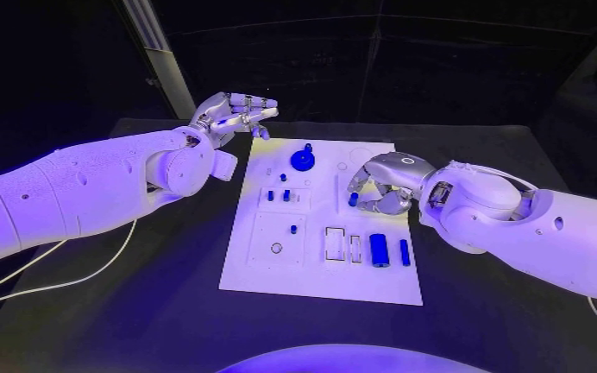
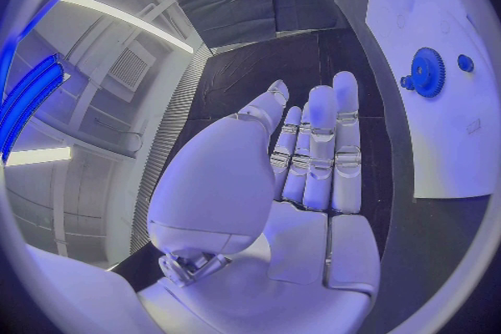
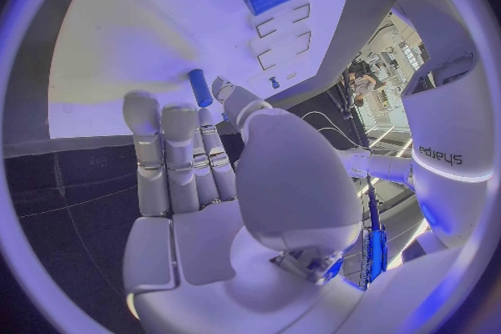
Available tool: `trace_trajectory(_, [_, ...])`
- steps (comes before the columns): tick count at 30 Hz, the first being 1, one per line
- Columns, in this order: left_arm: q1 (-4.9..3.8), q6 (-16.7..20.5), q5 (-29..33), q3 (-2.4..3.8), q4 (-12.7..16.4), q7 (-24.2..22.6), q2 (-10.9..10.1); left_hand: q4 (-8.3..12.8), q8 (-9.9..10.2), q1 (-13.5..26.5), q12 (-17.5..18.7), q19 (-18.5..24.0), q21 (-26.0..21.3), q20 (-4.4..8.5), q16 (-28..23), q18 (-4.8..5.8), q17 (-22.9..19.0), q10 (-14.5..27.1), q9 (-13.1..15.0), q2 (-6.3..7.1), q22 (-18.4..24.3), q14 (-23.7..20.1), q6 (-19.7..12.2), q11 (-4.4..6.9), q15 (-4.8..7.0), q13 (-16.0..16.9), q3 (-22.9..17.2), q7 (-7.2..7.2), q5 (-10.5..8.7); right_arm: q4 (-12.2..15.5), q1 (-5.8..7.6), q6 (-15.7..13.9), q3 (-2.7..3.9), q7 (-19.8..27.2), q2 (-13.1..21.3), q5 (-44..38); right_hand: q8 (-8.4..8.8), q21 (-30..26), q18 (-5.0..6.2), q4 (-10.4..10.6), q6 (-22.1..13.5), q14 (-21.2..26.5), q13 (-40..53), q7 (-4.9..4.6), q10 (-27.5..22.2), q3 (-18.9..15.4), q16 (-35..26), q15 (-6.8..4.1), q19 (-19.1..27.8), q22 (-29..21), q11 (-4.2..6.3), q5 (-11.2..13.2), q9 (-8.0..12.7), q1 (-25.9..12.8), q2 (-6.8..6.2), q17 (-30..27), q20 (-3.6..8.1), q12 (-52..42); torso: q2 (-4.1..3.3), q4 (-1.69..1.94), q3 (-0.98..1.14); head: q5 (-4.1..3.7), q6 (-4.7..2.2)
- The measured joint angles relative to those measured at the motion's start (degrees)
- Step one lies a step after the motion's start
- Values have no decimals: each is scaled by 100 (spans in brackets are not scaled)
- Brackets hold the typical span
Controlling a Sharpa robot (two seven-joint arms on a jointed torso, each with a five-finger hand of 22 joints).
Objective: Assemble the parts on the task board
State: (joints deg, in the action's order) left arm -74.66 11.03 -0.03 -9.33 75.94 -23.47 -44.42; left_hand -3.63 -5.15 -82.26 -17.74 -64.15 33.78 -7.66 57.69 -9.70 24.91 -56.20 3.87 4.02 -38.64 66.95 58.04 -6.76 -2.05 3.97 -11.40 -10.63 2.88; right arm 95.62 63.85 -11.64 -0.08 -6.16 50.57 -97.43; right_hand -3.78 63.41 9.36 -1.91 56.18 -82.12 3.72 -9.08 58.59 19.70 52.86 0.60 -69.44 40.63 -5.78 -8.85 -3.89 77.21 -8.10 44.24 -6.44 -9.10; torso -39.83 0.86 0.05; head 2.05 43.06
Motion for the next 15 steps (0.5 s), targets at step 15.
trace_trajectory(15, [0, -26, 0, -1, -21, 21, 4, 0, 0, 0, 0, 0, 0, 0, 0, 0, 1, 0, 0, 0, 0, 0, 0, 0, 0, 0, 0, 0, 0, -172, 2, 288, -1, -35, -209, -104, -66, 396, -94, 56, 344, -143, -3, 47, 566, 298, 423, -102, -364, 628, 86, 173, -30, 149, 255, 439, 57, -79, -7, 2, -3, 23, 57])
